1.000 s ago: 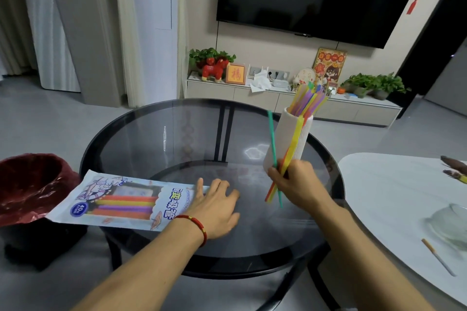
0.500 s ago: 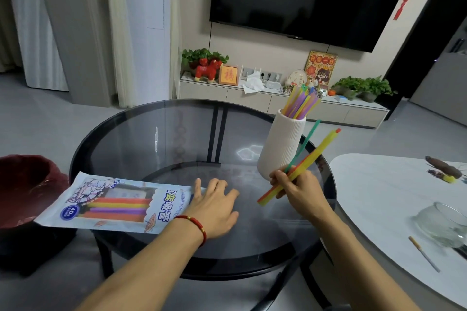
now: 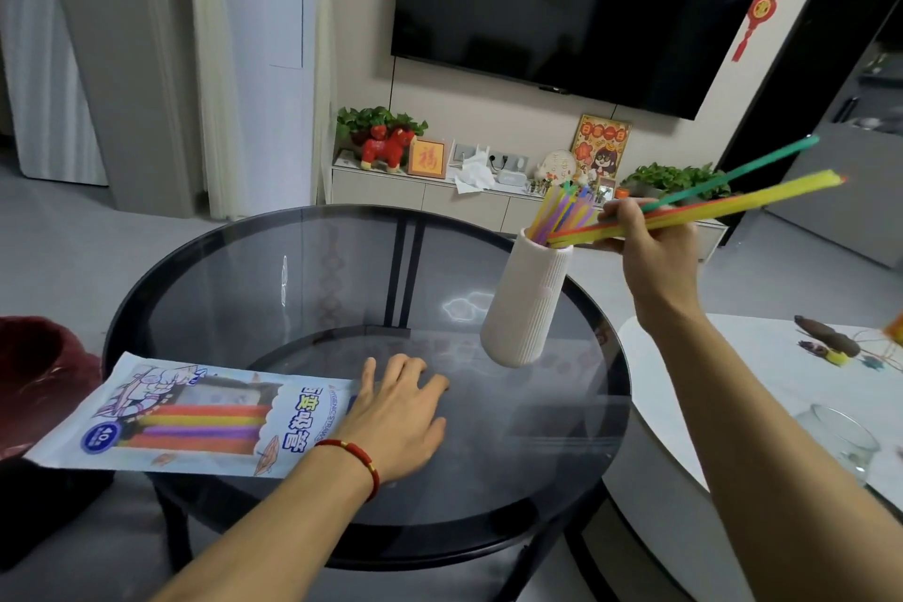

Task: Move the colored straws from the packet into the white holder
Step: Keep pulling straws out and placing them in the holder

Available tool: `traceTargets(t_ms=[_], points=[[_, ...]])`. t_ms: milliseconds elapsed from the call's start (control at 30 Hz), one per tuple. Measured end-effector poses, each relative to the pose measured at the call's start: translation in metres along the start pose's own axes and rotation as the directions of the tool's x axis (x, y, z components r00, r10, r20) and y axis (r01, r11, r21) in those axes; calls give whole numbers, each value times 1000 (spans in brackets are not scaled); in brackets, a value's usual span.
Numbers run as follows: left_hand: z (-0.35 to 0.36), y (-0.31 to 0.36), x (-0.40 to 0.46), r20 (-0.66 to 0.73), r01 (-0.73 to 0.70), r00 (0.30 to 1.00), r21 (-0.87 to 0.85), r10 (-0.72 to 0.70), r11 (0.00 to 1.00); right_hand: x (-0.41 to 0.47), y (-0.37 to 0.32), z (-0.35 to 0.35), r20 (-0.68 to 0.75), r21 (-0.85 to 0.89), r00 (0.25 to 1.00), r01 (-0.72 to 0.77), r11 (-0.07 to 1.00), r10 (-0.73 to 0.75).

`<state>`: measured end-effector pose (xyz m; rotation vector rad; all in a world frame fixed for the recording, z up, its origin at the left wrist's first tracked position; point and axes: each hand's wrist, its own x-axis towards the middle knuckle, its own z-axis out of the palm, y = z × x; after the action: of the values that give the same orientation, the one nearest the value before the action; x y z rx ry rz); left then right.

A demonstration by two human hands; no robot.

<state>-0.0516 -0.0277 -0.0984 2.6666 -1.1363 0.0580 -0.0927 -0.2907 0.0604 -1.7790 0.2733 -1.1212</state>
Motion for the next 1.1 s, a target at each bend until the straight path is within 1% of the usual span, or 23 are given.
traceTargets(t_ms=[100,200,267,367,433,467,667,733,767,833,900,1000,1100], points=[[0,0,0,-4,-8,1000,-3,8,1000,16,0,8,60,-166,998,11,986,-1],[1,-1,1,-10,-7,1000,0,7,1000,29,-5,16,105,-356,994,18,934,21],[1,-1,1,-6,-6,1000,0,6,1000,35,-9,21,141,-432,989,19,902,46],[2,-2,2,-2,-5,1000,-7,5,1000,39,-17,30,218,-543,974,68,837,63],[3,-3,2,-2,-2,1000,-16,2,1000,41,-21,34,245,-565,966,67,822,89],[3,-3,2,0,1,1000,-17,-1,1000,42,-23,35,236,-558,967,54,828,96],[2,-3,1,5,0,1000,-21,0,1000,48,-36,38,62,-452,998,22,892,7],[1,-4,1,12,0,1000,-16,0,1000,46,-36,38,36,-425,998,54,903,-42],[0,-4,1,15,0,1000,-15,0,1000,44,-35,39,50,-427,994,107,898,-95],[-1,-5,0,10,0,1000,-15,0,1000,40,-30,40,107,-472,976,216,855,-188],[-3,-6,-1,7,3,1000,-12,-3,1000,38,-27,42,145,-517,960,282,808,-241],[-4,-8,-3,16,8,1000,-15,-7,1000,43,-30,44,139,-536,950,309,786,-279],[-6,-10,-5,21,8,1000,-7,-8,1000,53,-35,43,177,-573,958,286,768,-225]])
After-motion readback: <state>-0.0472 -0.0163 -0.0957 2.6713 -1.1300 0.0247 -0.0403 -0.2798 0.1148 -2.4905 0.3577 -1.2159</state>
